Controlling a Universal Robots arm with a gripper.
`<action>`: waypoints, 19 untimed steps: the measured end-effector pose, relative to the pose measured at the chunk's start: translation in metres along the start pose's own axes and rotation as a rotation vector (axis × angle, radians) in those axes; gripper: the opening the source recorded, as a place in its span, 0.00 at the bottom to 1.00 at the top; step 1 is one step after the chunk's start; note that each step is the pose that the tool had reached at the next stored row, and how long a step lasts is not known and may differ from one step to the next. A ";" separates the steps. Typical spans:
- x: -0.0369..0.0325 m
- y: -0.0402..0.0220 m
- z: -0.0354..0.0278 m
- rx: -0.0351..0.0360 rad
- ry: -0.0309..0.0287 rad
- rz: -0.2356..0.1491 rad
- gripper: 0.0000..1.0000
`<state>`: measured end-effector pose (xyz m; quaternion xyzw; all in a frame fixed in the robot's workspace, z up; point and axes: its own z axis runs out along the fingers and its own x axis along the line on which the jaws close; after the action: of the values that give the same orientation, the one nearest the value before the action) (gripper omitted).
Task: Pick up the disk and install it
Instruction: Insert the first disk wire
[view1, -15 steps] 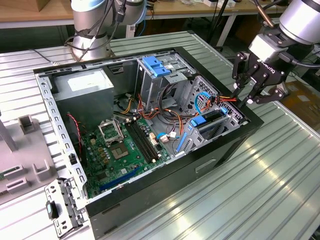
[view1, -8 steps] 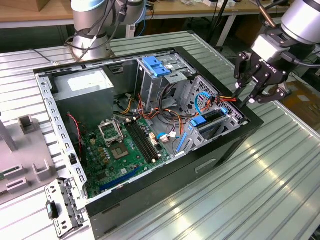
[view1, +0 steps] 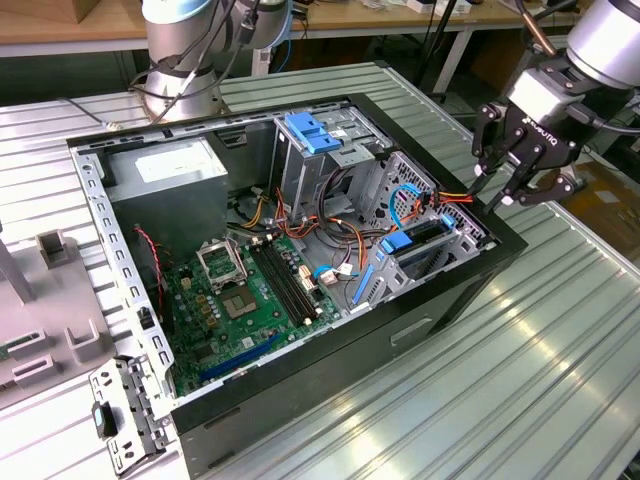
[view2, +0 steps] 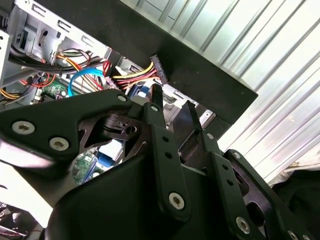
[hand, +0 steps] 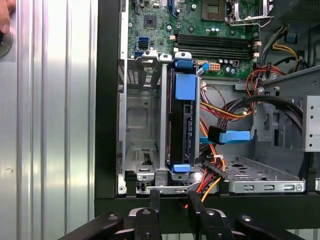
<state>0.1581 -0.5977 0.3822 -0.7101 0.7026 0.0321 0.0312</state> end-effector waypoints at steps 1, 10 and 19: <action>0.0000 -0.0008 0.0001 0.0000 0.0000 0.000 0.36; -0.0014 -0.0053 0.0014 -0.0022 0.0002 -0.025 0.36; -0.0035 -0.0075 0.0023 -0.0099 0.0003 -0.110 0.36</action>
<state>0.1655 -0.5940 0.3802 -0.7478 0.6624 0.0337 0.0293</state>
